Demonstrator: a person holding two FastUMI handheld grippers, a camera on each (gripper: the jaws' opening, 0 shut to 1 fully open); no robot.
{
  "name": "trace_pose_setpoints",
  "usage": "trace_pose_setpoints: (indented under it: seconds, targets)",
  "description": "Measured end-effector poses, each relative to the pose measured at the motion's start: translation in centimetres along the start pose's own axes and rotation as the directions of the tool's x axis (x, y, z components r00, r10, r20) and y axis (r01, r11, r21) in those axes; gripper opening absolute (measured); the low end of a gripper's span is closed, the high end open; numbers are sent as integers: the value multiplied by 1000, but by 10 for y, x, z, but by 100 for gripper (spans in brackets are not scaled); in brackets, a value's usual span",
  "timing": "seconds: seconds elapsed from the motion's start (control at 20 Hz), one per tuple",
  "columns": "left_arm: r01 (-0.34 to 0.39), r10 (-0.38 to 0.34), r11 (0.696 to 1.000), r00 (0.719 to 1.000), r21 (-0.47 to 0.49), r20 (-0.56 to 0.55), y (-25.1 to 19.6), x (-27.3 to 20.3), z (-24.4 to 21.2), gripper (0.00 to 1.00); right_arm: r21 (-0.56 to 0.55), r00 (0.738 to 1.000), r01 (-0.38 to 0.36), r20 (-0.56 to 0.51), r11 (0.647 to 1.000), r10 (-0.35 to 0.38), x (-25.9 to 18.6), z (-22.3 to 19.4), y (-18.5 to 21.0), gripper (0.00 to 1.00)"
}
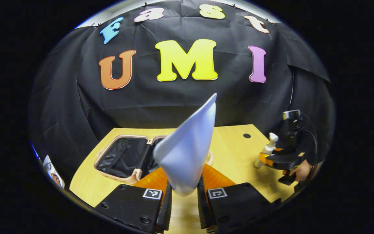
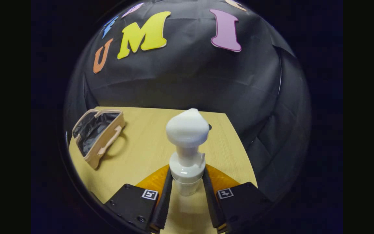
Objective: First open the suitcase, pack the skin care products into it, and then close the suitcase.
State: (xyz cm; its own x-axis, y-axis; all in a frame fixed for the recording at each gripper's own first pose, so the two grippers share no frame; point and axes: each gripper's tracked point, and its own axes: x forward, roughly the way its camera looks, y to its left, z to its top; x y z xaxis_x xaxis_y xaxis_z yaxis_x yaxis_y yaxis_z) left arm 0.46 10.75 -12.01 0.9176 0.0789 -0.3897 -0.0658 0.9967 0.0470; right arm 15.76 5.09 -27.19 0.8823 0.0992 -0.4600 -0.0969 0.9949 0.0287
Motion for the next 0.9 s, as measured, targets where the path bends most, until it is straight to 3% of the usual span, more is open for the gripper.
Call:
trace_pose_setpoints:
  seconds: [0.25,0.55,0.65,0.7,0.9]
  targets:
    - [15,-17,1000,997,-28,-74,53,46,-23,37,14,996,-70,53,997,69,-72,26,63,49]
    - [27,-28,1000,981,-8,-192,86,128,-62,37,16,992,-89,88,996,87,-117,44,126,49]
    - [38,-37,999,970,3,-240,84,147,-75,42,12,994,-77,80,997,75,-121,43,138,49]
    - [36,-36,999,965,-3,-261,84,156,-83,37,8,995,-65,71,998,64,-122,40,143,49]
    - [43,-42,999,914,-8,-404,79,180,-121,37,17,998,-43,48,999,42,-126,36,160,49]
